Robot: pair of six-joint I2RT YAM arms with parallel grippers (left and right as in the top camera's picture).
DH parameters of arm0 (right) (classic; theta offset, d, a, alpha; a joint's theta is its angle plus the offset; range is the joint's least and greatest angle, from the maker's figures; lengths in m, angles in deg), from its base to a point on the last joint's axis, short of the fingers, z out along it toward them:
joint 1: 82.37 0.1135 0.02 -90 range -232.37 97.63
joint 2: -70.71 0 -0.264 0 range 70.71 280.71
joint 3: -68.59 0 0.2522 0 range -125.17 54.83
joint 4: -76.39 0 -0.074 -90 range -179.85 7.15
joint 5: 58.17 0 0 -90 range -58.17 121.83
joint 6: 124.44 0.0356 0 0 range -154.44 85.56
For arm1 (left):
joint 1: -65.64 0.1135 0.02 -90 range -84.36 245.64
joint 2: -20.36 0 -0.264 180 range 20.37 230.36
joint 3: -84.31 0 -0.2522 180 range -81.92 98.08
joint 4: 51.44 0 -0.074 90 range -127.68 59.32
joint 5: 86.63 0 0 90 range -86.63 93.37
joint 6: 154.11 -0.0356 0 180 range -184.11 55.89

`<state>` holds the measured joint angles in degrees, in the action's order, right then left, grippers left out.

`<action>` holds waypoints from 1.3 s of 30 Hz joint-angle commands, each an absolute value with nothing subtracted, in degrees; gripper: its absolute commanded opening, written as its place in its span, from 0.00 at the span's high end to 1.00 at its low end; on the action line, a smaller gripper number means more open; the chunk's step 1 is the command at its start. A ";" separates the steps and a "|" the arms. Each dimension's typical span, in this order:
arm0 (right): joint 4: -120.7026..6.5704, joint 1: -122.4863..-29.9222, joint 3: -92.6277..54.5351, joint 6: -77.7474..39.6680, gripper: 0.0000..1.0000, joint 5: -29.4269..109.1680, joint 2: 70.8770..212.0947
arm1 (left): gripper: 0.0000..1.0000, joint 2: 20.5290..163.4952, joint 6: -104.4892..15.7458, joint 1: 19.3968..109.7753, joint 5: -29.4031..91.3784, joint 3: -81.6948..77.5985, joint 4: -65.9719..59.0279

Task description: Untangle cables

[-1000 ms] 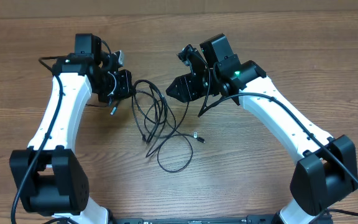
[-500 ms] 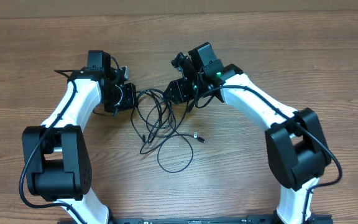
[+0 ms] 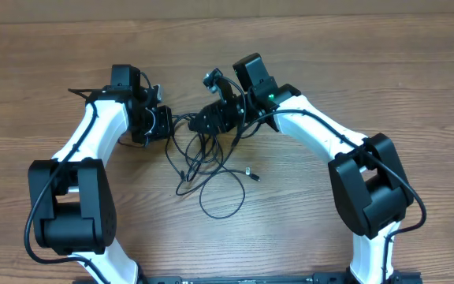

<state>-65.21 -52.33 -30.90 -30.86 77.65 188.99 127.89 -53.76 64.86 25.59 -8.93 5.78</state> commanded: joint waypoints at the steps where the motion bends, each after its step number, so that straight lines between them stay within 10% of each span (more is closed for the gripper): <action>1: -63.50 -51.56 -30.99 -31.50 0.45 75.44 193.63 | 0.96 128.70 -53.17 64.38 25.87 -9.52 5.74; 9: -67.09 -51.58 -31.19 -31.48 0.51 79.57 196.73 | 0.96 128.70 -53.17 64.38 25.87 -9.52 5.78; 18: -69.82 -55.17 -35.69 -26.51 0.96 90.02 193.56 | 0.96 128.70 -53.19 64.38 25.79 -9.52 5.78; 31: -68.38 -69.46 -35.95 -20.46 0.96 109.28 171.99 | 0.96 122.03 -55.11 65.17 25.24 -8.91 5.04; 39: -48.01 -73.40 -35.93 -19.21 0.96 67.62 167.05 | 0.96 100.24 -54.20 67.44 19.58 -8.91 11.03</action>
<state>-53.25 -73.00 -35.73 -20.50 90.61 166.83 107.48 -53.82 66.63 24.06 -9.24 9.17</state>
